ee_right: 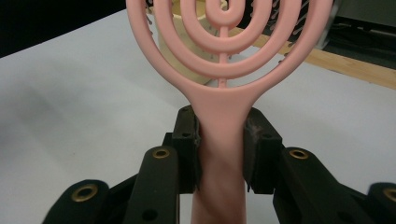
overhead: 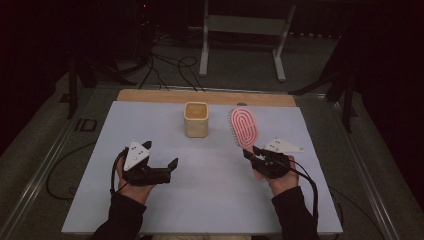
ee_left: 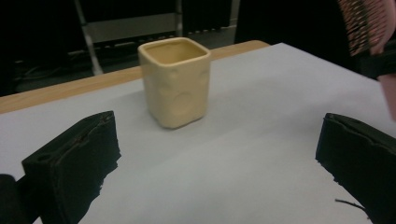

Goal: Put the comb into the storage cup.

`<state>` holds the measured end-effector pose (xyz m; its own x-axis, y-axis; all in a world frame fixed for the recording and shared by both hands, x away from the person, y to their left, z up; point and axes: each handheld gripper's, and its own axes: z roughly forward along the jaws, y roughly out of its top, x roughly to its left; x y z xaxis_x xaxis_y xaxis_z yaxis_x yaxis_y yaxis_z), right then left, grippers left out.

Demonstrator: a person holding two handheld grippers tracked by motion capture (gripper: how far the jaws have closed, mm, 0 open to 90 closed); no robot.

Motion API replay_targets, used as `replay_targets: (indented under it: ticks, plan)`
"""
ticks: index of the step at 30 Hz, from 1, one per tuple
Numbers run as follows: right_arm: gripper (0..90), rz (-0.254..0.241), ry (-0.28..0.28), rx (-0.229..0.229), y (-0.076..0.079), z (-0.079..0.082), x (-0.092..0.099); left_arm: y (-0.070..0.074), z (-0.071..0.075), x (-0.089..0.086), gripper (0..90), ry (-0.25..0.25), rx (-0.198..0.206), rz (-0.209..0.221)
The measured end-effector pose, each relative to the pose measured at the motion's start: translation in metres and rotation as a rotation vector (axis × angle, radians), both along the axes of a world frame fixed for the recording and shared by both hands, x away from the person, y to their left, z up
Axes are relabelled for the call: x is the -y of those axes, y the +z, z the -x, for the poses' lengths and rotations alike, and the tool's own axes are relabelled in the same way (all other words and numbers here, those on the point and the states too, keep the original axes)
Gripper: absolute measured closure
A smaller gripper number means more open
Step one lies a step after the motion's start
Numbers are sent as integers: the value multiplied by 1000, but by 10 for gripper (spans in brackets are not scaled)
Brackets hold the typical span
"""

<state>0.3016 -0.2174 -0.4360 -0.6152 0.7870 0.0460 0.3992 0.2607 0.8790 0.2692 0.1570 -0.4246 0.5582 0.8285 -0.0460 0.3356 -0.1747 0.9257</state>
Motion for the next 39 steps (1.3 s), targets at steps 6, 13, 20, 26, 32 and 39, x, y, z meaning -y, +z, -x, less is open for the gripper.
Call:
replay_targets:
  ticks: [6,13,20,26,32,39]
  plan:
    - [699,0,8,2,0,1,-3,4,-5,6,0,-32,-12,30]
    - [699,9,18,-8,-3,1,-10,9,-12,16,0,-59,-29,49]
    - [699,15,19,-5,-6,1,-15,13,-16,24,0,-78,-42,52]
    - [699,20,28,-4,-6,2,-19,15,-20,31,0,-93,-52,66]
    - [699,20,25,-2,-5,2,-18,18,-25,44,0,-122,-59,72]
    - [699,20,32,1,-5,3,-22,21,-29,56,0,-148,-70,64]
